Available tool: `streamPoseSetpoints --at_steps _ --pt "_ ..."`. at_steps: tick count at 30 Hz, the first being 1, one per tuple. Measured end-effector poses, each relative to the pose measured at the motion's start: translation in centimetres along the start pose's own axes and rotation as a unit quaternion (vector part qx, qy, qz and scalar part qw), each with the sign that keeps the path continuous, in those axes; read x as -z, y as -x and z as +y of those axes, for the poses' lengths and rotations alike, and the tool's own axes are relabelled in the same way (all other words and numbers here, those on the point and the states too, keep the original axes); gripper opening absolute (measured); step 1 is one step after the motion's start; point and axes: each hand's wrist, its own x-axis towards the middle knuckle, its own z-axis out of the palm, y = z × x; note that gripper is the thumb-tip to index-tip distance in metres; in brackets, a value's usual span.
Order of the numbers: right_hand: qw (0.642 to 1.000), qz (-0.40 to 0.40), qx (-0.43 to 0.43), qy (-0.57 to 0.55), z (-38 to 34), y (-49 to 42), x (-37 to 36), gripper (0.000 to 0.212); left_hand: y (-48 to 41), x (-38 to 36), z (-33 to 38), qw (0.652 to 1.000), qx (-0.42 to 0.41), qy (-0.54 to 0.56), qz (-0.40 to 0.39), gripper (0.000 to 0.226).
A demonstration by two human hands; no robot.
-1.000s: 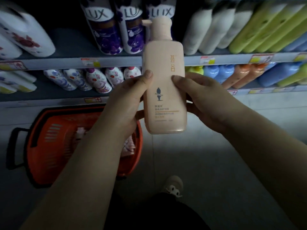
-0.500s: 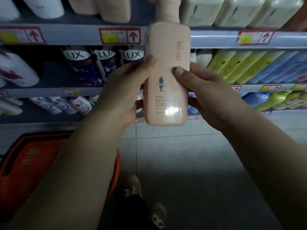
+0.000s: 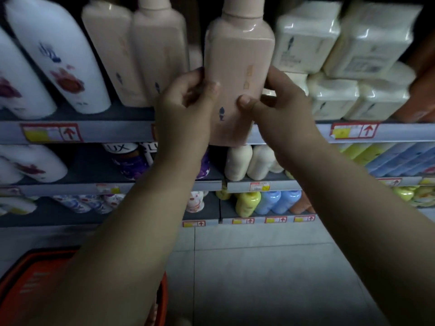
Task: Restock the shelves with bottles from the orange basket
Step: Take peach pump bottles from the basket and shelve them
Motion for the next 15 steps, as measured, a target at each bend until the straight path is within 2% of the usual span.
streamPoseSetpoints --at_steps 4,9,15 --pt "0.998 0.036 0.05 0.03 0.2 -2.1 -1.8 0.04 -1.7 -0.4 -1.2 1.0 -0.007 -0.018 -0.016 0.049" --pt "0.996 0.072 0.036 0.027 1.2 -4.5 -3.1 0.041 -2.7 -1.2 -2.2 0.997 0.031 0.024 -0.067 0.065" --pt "0.996 0.088 0.009 0.01 2.8 -6.9 -4.3 0.039 -4.4 -2.0 -3.3 0.995 0.053 0.03 -0.081 0.069"
